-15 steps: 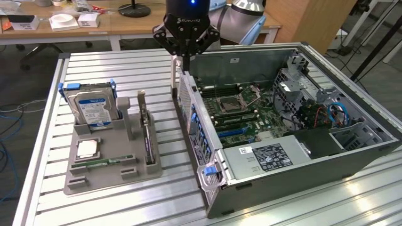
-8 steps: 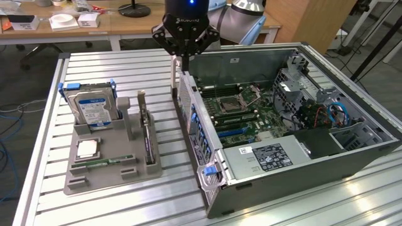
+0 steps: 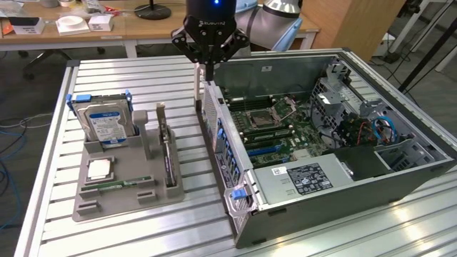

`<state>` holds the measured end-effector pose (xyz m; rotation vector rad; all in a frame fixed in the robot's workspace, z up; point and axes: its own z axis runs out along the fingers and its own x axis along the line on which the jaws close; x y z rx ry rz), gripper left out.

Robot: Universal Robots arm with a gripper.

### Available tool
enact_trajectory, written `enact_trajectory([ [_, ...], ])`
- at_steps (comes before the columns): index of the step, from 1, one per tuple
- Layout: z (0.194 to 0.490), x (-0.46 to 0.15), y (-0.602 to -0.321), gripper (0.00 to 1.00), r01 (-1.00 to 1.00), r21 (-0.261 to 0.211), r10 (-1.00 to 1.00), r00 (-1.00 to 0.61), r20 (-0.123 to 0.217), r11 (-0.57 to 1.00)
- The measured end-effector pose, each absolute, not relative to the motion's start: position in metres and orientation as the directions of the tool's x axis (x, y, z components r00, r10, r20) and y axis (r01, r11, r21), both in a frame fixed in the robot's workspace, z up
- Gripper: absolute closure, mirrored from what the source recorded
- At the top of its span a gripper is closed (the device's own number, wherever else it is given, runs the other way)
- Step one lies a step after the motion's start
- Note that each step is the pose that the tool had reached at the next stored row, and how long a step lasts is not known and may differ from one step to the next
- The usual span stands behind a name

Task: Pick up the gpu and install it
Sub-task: 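Reach for the gpu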

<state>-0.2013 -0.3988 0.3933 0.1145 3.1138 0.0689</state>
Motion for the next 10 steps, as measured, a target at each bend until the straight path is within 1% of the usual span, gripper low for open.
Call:
enact_trajectory([
  [10, 0.3933, -0.2041, -0.3988, 0.89, 0.073, 0.045, 0.074, -0.997, -0.023, 0.996],
])
